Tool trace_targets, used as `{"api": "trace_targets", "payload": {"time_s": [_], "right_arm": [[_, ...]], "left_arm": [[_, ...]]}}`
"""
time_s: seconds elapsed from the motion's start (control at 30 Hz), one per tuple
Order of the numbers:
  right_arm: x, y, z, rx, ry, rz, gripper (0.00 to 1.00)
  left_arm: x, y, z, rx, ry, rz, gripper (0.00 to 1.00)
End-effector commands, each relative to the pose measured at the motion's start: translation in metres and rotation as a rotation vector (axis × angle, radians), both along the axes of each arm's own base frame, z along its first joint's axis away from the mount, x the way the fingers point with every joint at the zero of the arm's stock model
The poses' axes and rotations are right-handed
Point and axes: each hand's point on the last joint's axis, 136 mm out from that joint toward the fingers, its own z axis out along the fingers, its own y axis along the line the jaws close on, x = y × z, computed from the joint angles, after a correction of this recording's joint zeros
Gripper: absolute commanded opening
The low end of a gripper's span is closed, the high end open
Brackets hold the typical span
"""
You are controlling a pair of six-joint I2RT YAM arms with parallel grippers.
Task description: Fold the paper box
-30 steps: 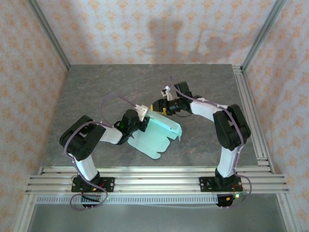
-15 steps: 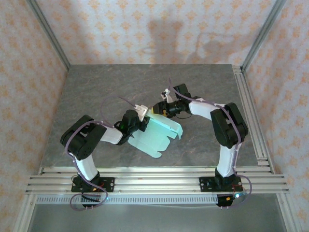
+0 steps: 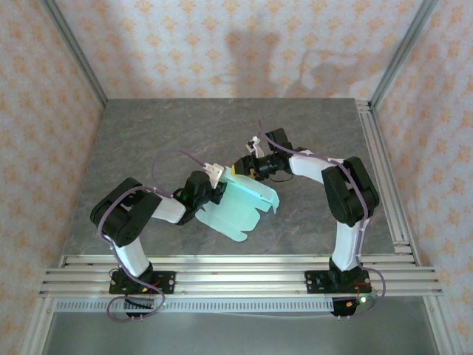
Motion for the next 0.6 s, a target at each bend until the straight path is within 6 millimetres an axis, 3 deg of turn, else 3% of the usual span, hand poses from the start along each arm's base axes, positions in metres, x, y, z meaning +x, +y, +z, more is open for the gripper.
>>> {"api": "trace_targets", "payload": {"time_s": [0.0, 0.17, 0.43, 0.57], "right_arm": [[0.003, -0.003, -0.009, -0.026, 0.01, -0.004, 0.62], [0.002, -0.003, -0.01, -0.026, 0.014, -0.004, 0.62], [0.002, -0.002, -0.01, -0.022, 0.016, -0.002, 0.62], [0.001, -0.003, -0.01, -0.022, 0.018, -0.002, 0.62]], "left_arm": [[0.007, -0.003, 0.021, -0.024, -0.066, 0.017, 0.21], [0.01, -0.003, 0.02, -0.021, -0.066, 0.02, 0.17], [0.015, -0.011, 0.023, -0.061, -0.07, 0.011, 0.2], [0.017, -0.013, 0.022, -0.061, -0.061, 0.007, 0.12]]}}
